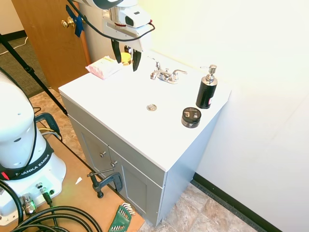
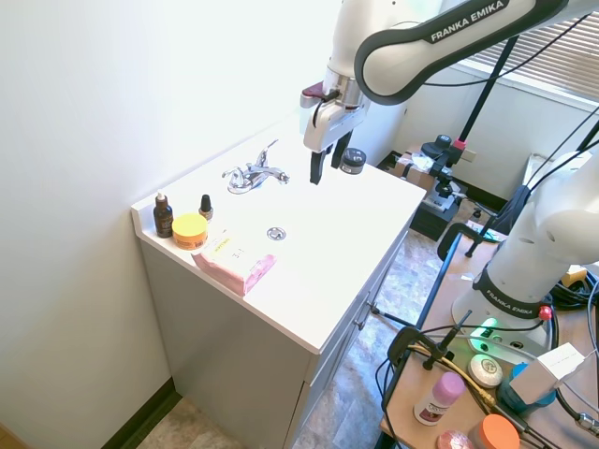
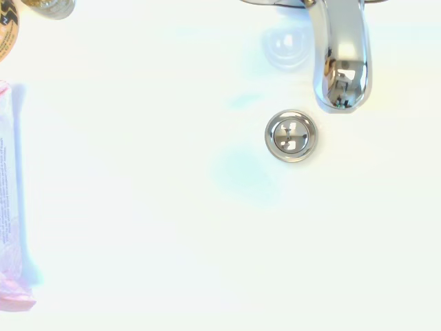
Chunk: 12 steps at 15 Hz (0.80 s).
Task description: Turn on the hot water
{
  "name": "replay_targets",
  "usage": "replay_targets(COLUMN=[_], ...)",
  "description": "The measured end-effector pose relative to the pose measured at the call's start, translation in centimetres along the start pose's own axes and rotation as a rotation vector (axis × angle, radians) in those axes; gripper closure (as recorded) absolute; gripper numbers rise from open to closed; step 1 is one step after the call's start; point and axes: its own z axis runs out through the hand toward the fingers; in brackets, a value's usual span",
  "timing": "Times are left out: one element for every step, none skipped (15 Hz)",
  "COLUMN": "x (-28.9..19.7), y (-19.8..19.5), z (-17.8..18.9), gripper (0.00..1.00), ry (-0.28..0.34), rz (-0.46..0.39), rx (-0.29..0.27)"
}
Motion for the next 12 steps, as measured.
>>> replay_targets(x=[0.0,0.1,0.3,0.3,0.3,0.0,-0.2,-0.4,-0.4,-0.2,0.0,0.1], y=[0.0,0.0,-0.2,-0.7,-1.5,-2.5,-3.6,-4.7,-5.7,-6.6,-7.6,-8.5], z=[0.0,0.2,0.6,1.2,2.0,2.9,3.7,4.3,4.6,4.6,4.3,4.2], gripper=[0.0,0.0,0.0,0.0,0.0,0.0,0.0,0.0,0.0,0.0,0.0,0.0], ry=[-0.001,0.008,0.024,0.046,0.07,0.097,0.115,0.121,0.121,0.124,0.132,0.138], rz=[0.0,-0.004,-0.005,-0.005,-0.001,0.002,0.014,0.02,0.022,0.025,0.036,0.041], rx=[-0.001,-0.005,-0.007,-0.005,0.006,0.017,0.034,0.05,0.059,0.075,0.112,0.145])
